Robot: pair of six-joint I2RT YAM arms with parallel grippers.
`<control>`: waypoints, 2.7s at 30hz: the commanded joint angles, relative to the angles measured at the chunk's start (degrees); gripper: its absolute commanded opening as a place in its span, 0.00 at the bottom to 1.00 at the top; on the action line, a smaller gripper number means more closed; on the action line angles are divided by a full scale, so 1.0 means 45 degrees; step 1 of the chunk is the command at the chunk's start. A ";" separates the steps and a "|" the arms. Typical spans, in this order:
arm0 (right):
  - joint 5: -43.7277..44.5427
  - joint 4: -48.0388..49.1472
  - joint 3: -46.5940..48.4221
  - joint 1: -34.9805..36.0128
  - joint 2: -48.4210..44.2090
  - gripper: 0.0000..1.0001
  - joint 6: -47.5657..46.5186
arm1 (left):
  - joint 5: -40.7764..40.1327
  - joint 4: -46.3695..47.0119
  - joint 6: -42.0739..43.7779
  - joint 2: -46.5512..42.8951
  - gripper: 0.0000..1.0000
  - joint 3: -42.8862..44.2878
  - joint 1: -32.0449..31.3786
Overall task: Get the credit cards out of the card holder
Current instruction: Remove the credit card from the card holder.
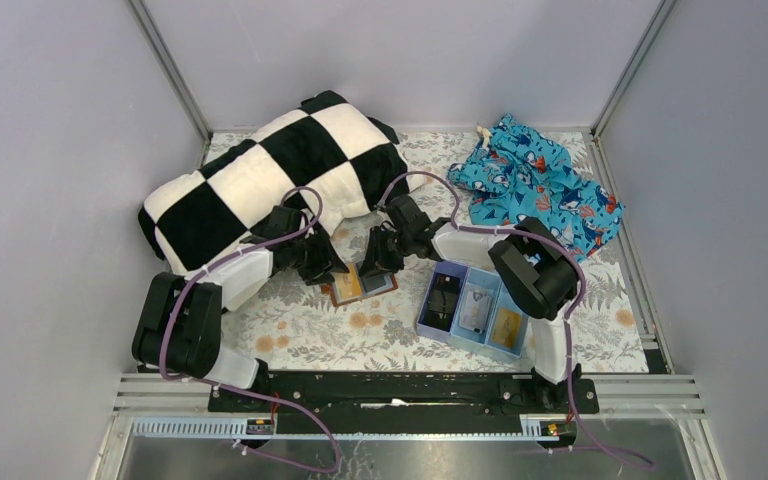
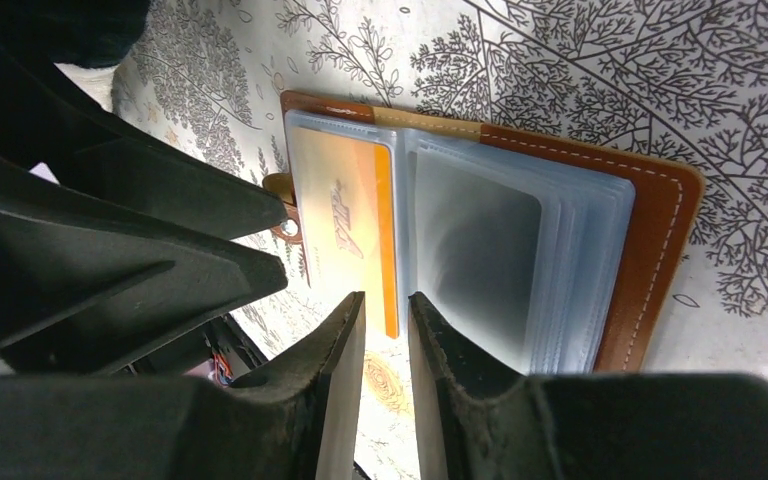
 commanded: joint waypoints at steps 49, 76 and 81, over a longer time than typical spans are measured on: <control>0.0365 0.1030 -0.0761 -0.0355 -0.0083 0.00 0.0714 | 0.0031 0.1233 0.0052 0.1581 0.50 -0.0372 -0.0346; -0.0146 0.0606 -0.1306 -0.1219 -0.0580 0.00 -0.0492 | 0.1259 0.2945 -0.0530 -0.0511 0.52 -0.0568 -0.0628; -0.0373 0.0913 -0.1269 -0.1221 -0.0418 0.00 -0.0208 | 0.1381 0.4141 -0.1046 0.0099 0.52 -0.0674 -0.1295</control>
